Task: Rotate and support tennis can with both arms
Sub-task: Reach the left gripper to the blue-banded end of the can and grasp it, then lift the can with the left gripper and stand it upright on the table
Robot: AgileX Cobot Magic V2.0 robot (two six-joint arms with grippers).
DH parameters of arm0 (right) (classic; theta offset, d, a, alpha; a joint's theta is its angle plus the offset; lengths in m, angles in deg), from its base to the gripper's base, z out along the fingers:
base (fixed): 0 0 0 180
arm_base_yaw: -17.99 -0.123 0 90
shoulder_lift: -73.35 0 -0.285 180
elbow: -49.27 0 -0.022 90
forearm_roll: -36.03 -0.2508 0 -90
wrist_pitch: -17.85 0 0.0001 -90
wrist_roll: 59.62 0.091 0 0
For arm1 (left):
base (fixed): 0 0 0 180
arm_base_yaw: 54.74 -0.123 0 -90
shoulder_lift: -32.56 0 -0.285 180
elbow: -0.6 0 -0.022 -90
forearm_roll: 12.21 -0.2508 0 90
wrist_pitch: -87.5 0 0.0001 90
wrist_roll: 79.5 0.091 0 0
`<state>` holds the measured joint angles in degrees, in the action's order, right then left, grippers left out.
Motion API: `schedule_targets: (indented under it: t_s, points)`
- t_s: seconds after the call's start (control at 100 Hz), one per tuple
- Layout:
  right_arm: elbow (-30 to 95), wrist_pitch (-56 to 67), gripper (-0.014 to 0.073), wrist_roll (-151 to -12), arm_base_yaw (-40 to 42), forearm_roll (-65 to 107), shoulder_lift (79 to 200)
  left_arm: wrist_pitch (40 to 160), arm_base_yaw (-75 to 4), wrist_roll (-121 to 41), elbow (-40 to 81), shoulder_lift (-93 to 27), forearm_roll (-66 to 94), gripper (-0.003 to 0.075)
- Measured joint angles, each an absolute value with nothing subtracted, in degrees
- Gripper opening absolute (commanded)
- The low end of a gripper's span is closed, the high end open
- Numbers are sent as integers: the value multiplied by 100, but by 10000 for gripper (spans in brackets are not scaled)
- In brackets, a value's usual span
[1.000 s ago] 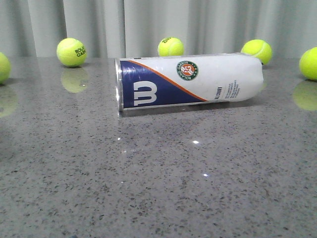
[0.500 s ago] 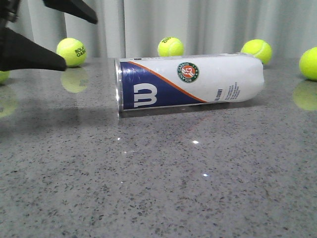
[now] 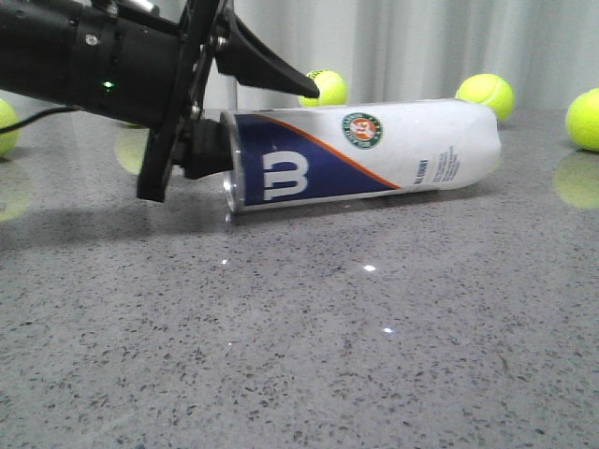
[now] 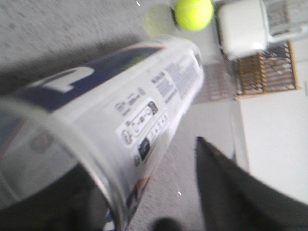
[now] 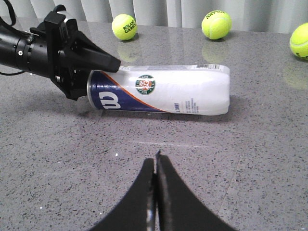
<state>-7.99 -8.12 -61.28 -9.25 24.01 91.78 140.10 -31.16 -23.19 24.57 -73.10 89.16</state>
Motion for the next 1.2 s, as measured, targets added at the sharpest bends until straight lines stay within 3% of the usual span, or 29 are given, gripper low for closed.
schedule_targets:
  t_s: [0.1, 0.42, 0.63, 0.91, 1.2]
  points:
    - [-799, -812, -60, -6128, -925, 2401, 9178, 14354, -3116, -2301, 2444, -7336, 8939, -20]
    - [-808, -812, -60, -6128, -925, 2401, 9178, 14854, -3116, -1837, 2423, -7154, 8927, -19]
    - [-808, -812, -60, -6128, -925, 2401, 9178, 14245, -3116, -1540, 2328, -6141, 8686, -19]
    - [-808, -812, -60, -6128, -925, 2401, 9178, 13300, -3116, -2706, 1227, -4838, 5843, -19]
    - [-808, -812, -60, -6128, -925, 2401, 9178, 14768, -3116, -5281, -347, -4725, 2078, -19]
